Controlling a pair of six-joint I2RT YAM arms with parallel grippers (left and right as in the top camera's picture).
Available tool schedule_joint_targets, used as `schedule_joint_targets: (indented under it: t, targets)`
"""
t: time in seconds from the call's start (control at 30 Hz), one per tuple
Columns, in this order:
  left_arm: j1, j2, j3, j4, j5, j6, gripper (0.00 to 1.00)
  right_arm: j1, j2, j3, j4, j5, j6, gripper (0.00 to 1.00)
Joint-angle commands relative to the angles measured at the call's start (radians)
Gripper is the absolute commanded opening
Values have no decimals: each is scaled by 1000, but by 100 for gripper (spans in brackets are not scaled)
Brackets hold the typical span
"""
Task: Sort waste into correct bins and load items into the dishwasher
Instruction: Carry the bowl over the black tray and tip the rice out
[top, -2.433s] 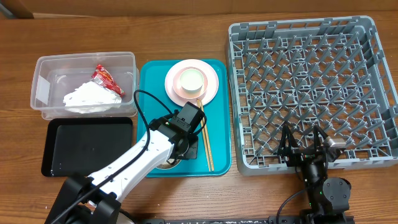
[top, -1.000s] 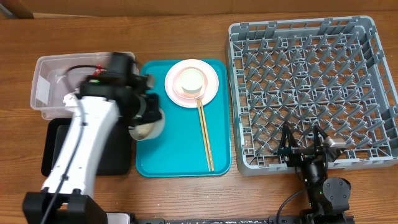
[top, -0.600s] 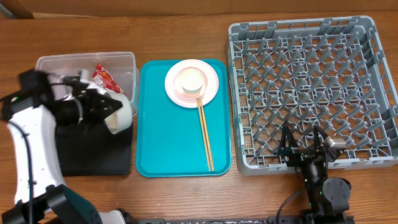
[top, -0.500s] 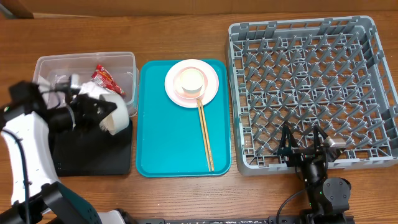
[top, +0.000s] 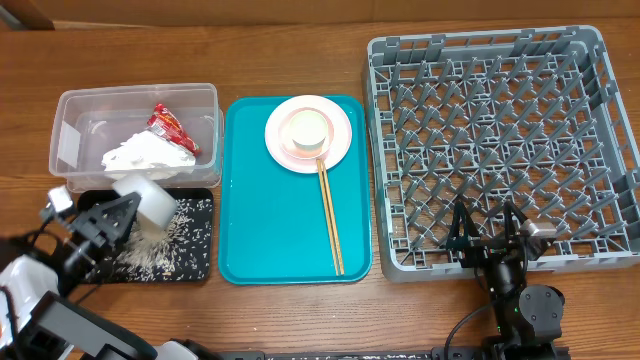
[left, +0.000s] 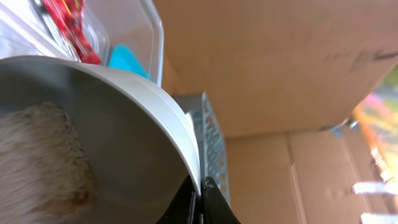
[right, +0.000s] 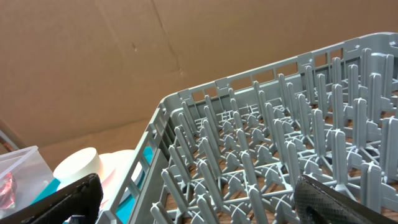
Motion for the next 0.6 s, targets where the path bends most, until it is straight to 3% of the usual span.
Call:
schedule_joint_targets:
  t: [0.0, 0.37, 0.43, 0.57]
  targets:
    - [74, -8, -50, 15, 128, 66, 4, 0, -9, -11, 7, -6, -3, 100]
    - [114, -8, -80, -4, 138, 32, 4, 0, -9, -11, 7, -6, -3, 100]
    - [106, -9, -79, -70, 138, 5, 4, 0, -9, -11, 7, -6, -3, 100]
    - [99, -8, -79, -61, 138, 63, 4, 0, -9, -11, 7, -6, -3, 100]
